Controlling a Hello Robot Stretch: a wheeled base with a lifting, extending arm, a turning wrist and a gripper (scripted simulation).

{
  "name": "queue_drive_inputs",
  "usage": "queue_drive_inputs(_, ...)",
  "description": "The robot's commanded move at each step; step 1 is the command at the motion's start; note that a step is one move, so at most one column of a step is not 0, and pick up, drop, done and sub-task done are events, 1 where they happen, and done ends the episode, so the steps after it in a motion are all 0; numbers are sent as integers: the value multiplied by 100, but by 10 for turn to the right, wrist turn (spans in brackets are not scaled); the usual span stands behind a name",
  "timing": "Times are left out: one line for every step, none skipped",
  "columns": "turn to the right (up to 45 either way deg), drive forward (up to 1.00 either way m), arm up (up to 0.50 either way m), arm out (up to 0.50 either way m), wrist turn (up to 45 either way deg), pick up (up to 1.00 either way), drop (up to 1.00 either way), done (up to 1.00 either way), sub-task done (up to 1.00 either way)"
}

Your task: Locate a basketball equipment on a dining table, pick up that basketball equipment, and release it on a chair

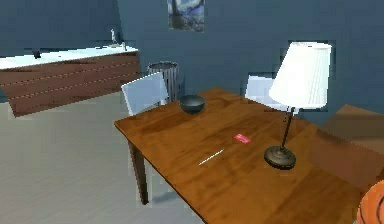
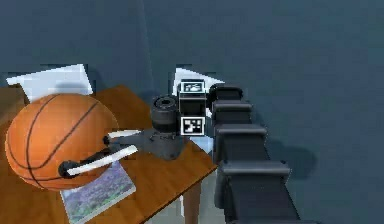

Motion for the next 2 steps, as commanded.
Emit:
queue_drive_inputs(0, 0, 0, 0, -450, 0, 0, 0, 0)
queue_drive_inputs(0, 0, 0, 0, -150, 0, 0, 0, 0)
